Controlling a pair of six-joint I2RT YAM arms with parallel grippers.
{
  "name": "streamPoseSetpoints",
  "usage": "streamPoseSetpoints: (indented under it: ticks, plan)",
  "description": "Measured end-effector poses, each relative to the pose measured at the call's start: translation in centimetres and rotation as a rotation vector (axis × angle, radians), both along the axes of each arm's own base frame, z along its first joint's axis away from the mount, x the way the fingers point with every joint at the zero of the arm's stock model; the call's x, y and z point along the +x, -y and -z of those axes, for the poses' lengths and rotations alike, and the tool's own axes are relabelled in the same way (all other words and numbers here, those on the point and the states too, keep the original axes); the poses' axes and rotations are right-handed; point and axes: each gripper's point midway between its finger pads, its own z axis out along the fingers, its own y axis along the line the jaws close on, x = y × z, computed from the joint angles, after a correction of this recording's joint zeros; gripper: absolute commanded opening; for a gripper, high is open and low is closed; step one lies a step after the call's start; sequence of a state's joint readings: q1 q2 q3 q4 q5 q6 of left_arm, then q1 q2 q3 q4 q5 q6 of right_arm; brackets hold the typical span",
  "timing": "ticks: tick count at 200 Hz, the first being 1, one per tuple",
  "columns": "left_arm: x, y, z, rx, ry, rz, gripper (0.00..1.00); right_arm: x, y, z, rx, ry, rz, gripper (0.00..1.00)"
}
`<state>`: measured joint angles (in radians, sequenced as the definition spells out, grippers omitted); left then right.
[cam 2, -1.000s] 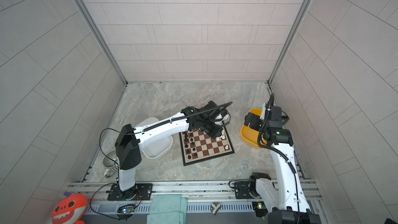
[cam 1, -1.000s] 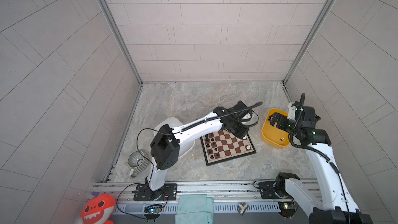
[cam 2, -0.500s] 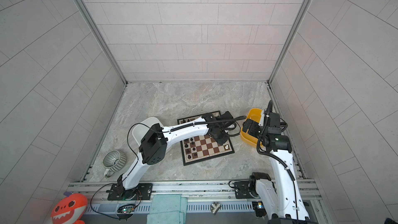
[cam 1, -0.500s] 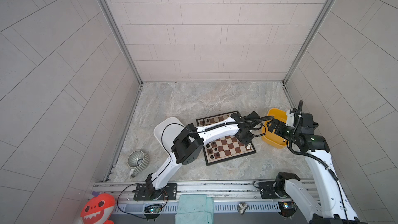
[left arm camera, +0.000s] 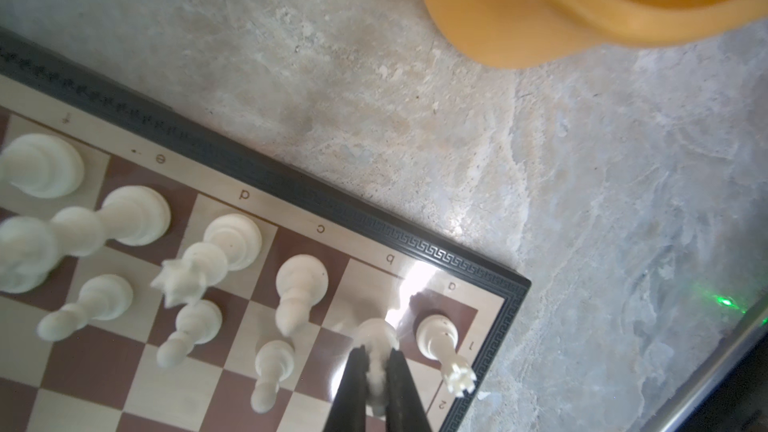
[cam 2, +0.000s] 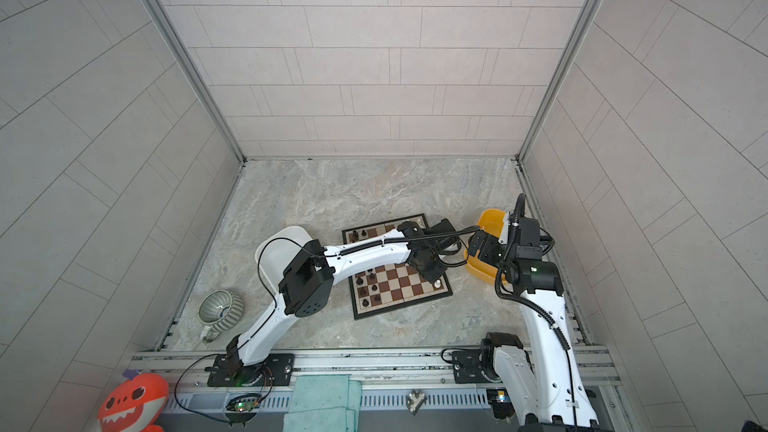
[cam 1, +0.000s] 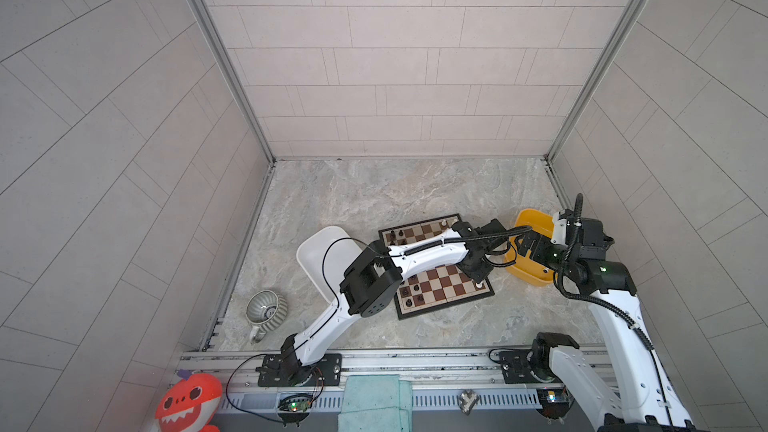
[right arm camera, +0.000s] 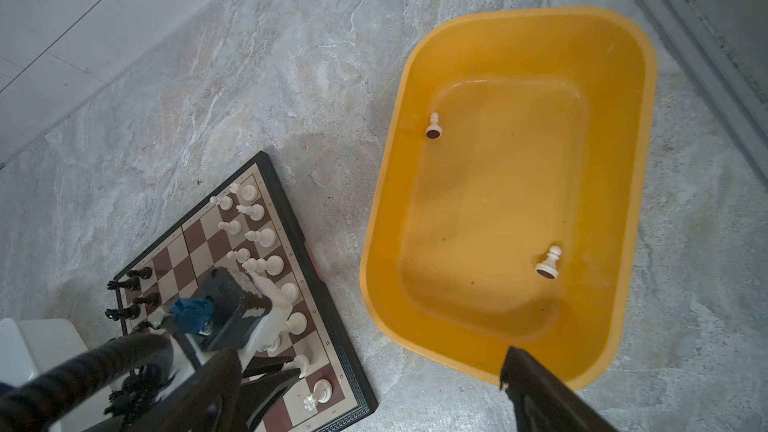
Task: Set up the chess pieces on the board
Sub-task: 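Set the knight on the board's near corner with left gripper while right gripper withdraws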
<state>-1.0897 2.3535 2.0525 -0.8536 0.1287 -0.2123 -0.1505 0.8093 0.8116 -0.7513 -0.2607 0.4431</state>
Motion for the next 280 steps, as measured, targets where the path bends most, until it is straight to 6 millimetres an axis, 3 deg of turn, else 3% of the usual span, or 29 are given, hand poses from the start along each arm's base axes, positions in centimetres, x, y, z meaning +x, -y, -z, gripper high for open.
streamPoseSetpoints:
  ticks: [31, 72, 136, 193, 280]
  plan:
    - [0.0, 0.0, 0.5, 0.009, -0.005, 0.0, 0.09, -0.1, 0.0, 0.1, -0.006, -0.007, -0.001, 1.0]
    - [0.0, 0.1, 0.2, 0.004, -0.006, -0.007, 0.21, -0.2, 0.1, 0.0, -0.017, -0.002, -0.002, 0.99]
    - [0.0, 0.4, 0.9, 0.008, -0.022, -0.007, 0.24, -0.3, 0.0, -0.1, -0.028, -0.002, -0.01, 0.99]
    - [0.0, 1.0, 0.4, -0.013, -0.029, -0.01, 0.22, -0.3, 0.0, -0.3, -0.031, 0.001, -0.013, 1.0]
    - [0.5, 1.4, -0.7, -0.024, -0.008, -0.018, 0.33, -0.2, 0.1, -0.4, -0.038, 0.003, -0.008, 0.99]
